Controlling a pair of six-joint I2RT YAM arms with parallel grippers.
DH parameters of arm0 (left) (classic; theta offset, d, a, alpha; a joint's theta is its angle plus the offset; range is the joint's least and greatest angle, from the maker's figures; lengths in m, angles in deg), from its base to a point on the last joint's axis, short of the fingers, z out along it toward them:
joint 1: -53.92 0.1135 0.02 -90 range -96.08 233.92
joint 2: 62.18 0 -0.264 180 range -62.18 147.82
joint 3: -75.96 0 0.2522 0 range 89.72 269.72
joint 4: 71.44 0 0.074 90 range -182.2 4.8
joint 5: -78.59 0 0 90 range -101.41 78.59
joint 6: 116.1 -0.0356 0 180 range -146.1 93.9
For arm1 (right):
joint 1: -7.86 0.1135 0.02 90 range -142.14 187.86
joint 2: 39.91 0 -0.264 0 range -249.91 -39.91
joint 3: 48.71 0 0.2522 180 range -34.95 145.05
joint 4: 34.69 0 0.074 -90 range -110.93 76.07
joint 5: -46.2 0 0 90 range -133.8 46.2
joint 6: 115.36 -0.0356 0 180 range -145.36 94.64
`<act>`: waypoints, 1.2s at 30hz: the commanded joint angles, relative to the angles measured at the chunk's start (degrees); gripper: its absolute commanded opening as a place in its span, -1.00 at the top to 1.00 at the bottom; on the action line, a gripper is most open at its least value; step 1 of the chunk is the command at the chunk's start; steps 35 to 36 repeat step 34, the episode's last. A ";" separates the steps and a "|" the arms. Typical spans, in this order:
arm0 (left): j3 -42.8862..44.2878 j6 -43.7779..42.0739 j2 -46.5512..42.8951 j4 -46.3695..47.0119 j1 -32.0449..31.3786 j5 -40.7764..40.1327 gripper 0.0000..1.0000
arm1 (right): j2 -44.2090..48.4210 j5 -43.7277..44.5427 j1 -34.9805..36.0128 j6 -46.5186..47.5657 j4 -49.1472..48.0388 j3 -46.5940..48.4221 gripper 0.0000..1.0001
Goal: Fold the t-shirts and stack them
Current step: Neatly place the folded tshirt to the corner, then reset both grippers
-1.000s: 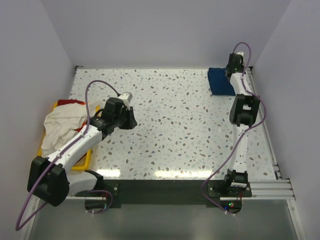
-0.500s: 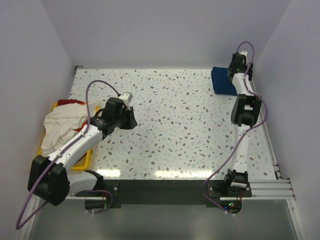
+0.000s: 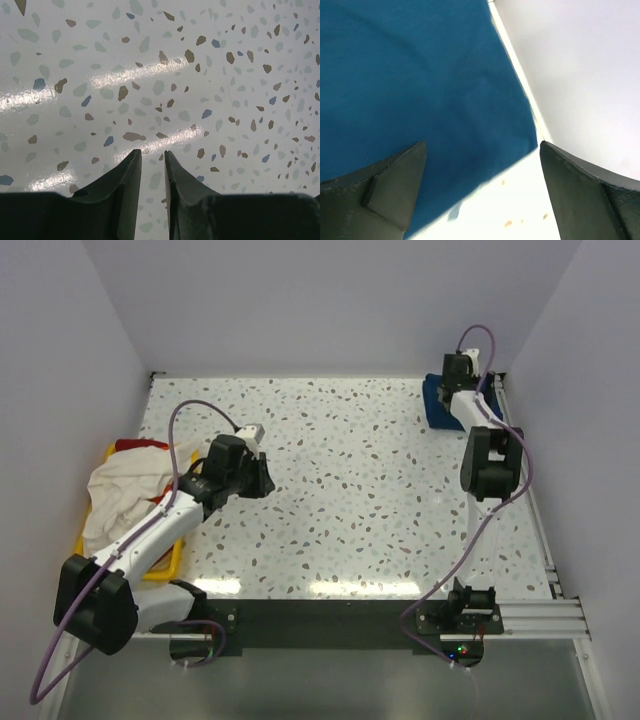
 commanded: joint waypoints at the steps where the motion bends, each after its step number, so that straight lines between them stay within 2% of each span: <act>1: 0.57 -1.10 -2.70 2.43 0.61 0.98 0.39 | 12.19 4.18 4.78 -9.50 -1.48 -5.20 -0.97; 4: 0.74 -0.75 -3.23 2.43 0.96 1.60 0.39 | 19.31 3.47 9.70 -16.64 4.32 -10.91 -0.97; 10: -0.13 -0.48 -6.39 1.72 1.05 0.90 0.38 | 33.92 0.41 26.83 -25.96 9.16 -28.57 -0.98; 11: -0.31 -0.57 -6.83 1.55 1.05 0.81 0.38 | 37.68 -2.91 30.33 -27.19 9.60 -32.68 -0.98; 17: -2.24 0.13 -10.51 0.05 0.96 0.37 0.37 | 51.31 -16.80 40.45 -35.29 10.40 -47.89 -0.98; 21: -2.51 0.13 -11.49 0.23 1.05 0.11 0.36 | 60.44 -21.64 41.62 -37.75 9.78 -55.29 -0.97; 25: -1.54 -0.04 -11.05 0.14 0.96 -0.50 0.37 | 66.97 -21.84 41.53 -35.30 10.57 -59.17 -0.98; 29: -1.37 0.48 -10.70 0.58 0.96 -1.04 0.37 | 69.00 -23.33 41.44 -33.54 14.17 -58.13 -0.98; 36: -0.75 0.92 -9.91 -0.03 1.05 -2.44 0.37 | 70.85 -26.23 41.53 -33.18 12.77 -58.21 -0.98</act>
